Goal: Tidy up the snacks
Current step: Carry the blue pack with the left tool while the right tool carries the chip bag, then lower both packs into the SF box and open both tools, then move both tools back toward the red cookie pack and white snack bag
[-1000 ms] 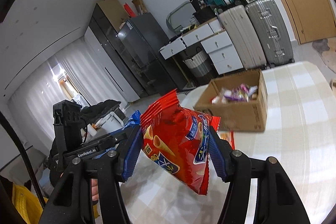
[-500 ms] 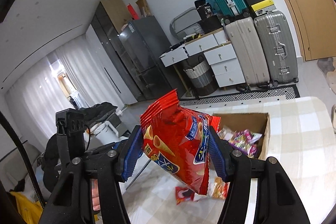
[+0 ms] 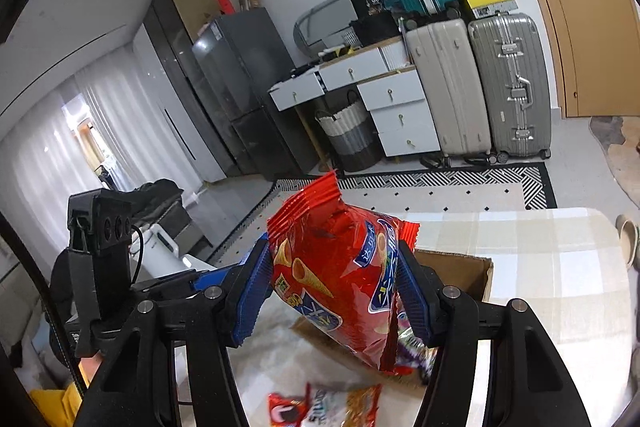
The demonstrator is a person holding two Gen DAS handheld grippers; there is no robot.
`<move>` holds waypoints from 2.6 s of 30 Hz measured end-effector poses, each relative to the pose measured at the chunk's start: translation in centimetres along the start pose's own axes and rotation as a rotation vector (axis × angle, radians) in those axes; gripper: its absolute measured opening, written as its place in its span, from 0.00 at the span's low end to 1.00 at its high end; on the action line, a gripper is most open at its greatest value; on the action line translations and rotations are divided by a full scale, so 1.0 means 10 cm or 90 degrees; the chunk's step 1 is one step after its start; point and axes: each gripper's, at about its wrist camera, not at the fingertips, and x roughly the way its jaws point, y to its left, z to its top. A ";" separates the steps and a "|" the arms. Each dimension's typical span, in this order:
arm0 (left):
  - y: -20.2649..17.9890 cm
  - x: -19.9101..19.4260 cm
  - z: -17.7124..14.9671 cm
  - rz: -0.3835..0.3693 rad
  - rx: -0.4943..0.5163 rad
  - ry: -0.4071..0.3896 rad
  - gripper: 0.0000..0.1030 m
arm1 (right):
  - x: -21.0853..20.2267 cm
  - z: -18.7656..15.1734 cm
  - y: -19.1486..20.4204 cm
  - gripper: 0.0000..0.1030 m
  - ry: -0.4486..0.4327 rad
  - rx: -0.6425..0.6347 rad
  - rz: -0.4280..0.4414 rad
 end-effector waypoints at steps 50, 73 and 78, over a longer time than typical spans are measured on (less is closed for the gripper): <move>0.31 1.60 0.21 0.016 -0.014 0.079 0.58 | 1.15 -0.28 -0.62 0.66 0.152 -0.031 -0.085; 0.17 0.47 -0.28 0.023 -0.029 0.048 0.73 | 0.73 -0.43 -0.34 0.71 0.175 -0.057 -0.123; 0.10 0.29 -0.37 0.025 -0.026 0.049 0.73 | 0.59 -0.49 -0.29 0.72 0.159 -0.056 -0.116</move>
